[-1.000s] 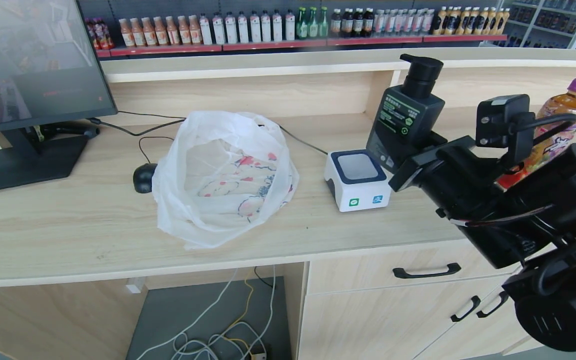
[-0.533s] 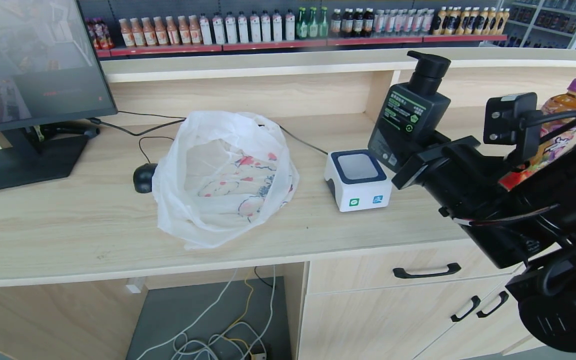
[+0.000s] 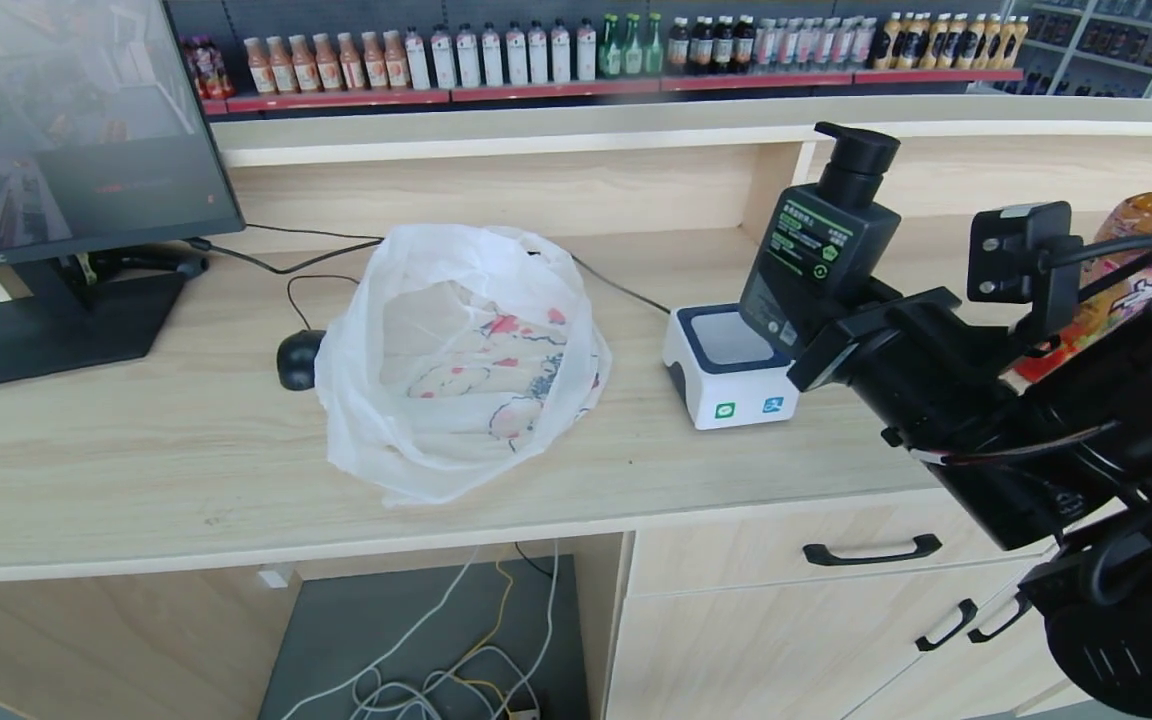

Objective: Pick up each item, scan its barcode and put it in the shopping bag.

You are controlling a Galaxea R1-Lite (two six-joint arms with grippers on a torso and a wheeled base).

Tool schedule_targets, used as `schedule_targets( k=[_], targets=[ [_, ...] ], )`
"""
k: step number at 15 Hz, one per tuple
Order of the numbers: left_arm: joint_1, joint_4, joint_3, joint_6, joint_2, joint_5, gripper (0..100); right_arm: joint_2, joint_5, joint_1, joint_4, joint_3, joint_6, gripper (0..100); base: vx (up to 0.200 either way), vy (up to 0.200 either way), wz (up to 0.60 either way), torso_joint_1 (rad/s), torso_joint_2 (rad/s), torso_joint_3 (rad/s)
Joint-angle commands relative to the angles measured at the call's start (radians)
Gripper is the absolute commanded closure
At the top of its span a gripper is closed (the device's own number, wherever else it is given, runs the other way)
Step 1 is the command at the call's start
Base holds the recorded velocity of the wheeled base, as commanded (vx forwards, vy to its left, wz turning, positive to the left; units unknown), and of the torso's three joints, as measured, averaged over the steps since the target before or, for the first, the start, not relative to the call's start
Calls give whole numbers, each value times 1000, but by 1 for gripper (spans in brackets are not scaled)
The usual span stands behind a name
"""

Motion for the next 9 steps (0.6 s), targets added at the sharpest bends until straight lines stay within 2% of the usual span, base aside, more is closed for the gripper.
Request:
schedule_targets(
  k=[1,7,9],
  targets=[
    [0,0,0,-2,0,0,0,-27,1,1,-3,12,0,100,0,200,0,12,2,-2],
    [0,0,0,0,0,0,0,-70,1,-2,-3,45,15,100,0,200,0,-1,1,5],
    [0,0,0,0,0,0,0,-84,1,-2,-3,50,15,100,0,0,0,0,0,0]
  ],
)
